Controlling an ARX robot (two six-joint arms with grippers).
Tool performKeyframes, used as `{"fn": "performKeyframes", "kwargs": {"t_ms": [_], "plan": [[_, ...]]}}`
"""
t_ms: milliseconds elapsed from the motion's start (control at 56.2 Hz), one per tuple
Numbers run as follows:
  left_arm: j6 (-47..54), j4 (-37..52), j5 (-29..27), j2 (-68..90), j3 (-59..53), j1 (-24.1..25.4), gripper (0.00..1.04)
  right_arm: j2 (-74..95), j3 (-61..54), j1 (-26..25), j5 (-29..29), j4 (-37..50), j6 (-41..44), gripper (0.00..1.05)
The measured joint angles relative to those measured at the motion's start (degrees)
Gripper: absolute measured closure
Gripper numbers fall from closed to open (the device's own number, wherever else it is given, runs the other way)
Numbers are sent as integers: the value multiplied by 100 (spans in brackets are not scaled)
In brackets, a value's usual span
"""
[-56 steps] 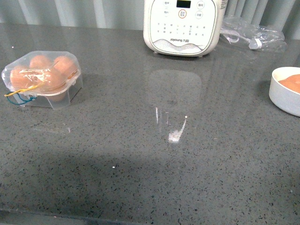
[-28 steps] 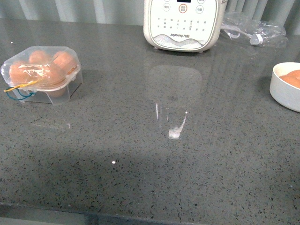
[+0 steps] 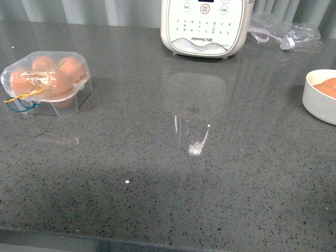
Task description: Put egg into box
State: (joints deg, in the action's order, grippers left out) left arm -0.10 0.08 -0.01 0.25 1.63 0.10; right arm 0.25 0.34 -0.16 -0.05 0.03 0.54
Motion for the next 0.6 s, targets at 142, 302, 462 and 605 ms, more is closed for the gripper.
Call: {"fn": "performKeyframes", "kwargs": {"t_ms": [142,302,462,605], "plan": [[-2,0,-2,-4,-2,0,86,0,0,0,0,0,0,7],[-2,0,-2,-4,-2,0,60,0,0,0,0,0,0,7],[-2,0,-2,-4,-2,0,35,0,0,0,0,0,0,7],[-2,0,-2,-4,-2,0,10,0,0,0,0,0,0,7]]}}
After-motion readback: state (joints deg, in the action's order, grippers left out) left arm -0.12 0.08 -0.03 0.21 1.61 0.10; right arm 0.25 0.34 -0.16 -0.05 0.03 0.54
